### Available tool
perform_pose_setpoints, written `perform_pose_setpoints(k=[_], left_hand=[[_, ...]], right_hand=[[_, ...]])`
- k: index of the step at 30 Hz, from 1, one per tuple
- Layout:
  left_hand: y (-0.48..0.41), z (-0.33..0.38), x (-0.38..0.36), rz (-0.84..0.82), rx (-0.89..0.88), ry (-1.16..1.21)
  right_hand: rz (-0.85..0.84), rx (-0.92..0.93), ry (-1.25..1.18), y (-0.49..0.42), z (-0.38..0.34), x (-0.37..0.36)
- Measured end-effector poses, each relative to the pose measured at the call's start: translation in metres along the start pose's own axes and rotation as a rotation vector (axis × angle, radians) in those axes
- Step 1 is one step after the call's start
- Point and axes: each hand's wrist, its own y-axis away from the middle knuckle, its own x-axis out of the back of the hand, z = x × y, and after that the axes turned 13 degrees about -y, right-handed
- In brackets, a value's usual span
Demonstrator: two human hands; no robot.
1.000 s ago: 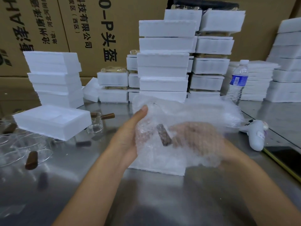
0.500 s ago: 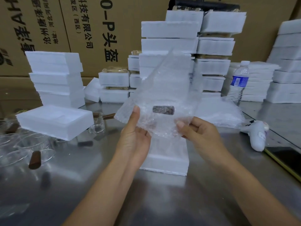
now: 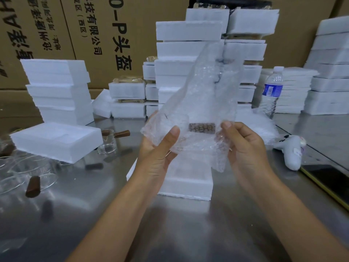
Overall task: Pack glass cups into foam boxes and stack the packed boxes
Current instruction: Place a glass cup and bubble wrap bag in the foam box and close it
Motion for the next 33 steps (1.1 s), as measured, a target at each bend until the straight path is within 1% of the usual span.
perform_pose_setpoints(k=[5, 10, 15, 20, 24, 27, 30, 33], left_hand=[[0.002, -0.002, 0.001, -0.011, 0.021, -0.164], [0.005, 0.002, 0.001, -0.068, -0.013, -0.386], [0.011, 0.003, 0.003, -0.18, 0.015, -0.587], [0.014, 0.005, 0.003, -0.175, -0.02, -0.756], [0.018, 0.003, 0.0, -0.242, -0.07, -0.832], [0.019, 0.002, -0.001, -0.26, -0.123, -0.827], [0.019, 0.001, -0.001, -0.281, -0.188, -0.818], [0.02, 0.002, -0.003, -0.317, -0.235, -0.912]], right_hand=[[0.069, -0.006, -0.103, -0.002, 0.0, -0.001], [0.066, 0.051, 0.043, 0.0, 0.001, -0.004], [0.058, 0.042, 0.133, 0.0, 0.005, 0.001], [0.052, 0.03, 0.205, 0.0, 0.004, 0.002], [-0.062, 0.095, 0.225, 0.004, 0.003, 0.001], [-0.18, 0.148, 0.361, 0.006, 0.002, 0.0], [-0.279, 0.128, 0.494, 0.006, 0.003, 0.003], [-0.364, 0.112, 0.524, 0.009, 0.007, 0.005]])
